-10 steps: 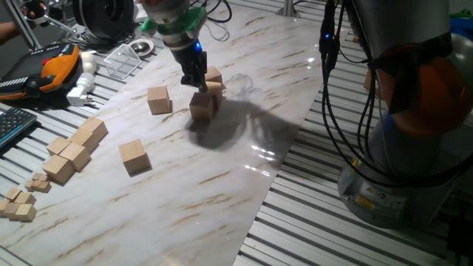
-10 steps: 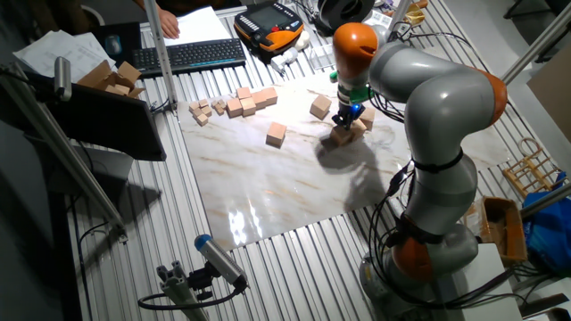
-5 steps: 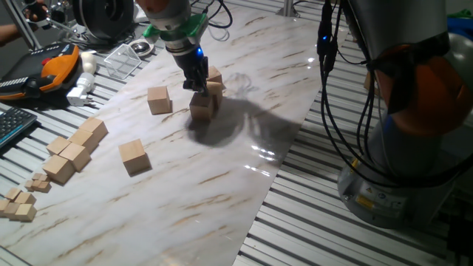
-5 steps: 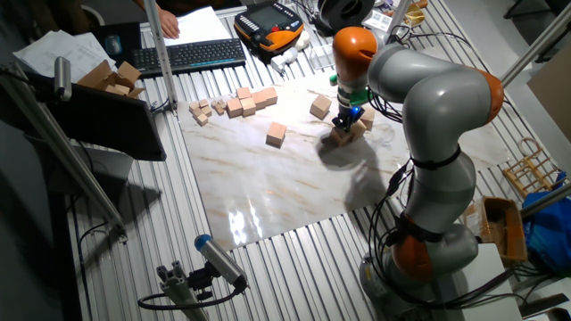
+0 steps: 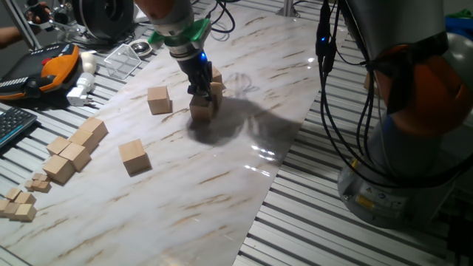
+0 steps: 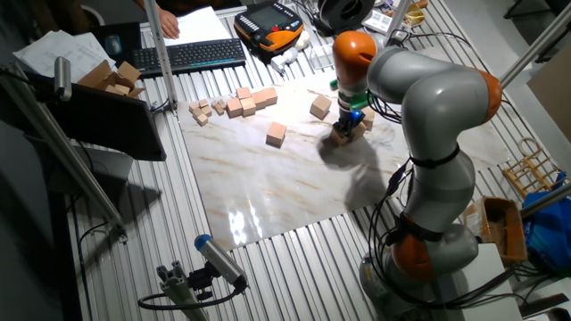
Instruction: Stack the blocks into a cross shape
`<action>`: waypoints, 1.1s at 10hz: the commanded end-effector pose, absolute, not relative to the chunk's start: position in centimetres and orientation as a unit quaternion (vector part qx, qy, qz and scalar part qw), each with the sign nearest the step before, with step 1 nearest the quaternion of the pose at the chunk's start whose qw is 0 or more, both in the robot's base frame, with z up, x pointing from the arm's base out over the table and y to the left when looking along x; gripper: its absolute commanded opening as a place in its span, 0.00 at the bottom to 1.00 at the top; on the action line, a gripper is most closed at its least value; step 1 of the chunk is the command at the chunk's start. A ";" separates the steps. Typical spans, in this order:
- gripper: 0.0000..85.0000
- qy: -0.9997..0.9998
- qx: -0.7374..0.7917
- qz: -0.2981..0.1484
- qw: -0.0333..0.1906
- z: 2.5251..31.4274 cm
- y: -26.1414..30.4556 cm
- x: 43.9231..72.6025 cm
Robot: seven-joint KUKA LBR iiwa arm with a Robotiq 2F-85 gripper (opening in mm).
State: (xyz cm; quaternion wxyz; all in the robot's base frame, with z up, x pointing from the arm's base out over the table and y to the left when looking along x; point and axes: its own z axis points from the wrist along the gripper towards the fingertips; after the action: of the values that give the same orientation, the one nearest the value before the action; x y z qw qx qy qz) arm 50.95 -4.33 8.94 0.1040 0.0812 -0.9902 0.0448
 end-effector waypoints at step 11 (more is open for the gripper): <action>0.00 -0.988 0.089 0.038 0.121 7.9 -4.5 50.0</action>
State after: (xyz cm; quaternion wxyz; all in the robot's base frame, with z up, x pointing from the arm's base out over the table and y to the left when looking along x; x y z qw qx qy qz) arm 50.01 -4.48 7.86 0.1209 0.0895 -0.9879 0.0375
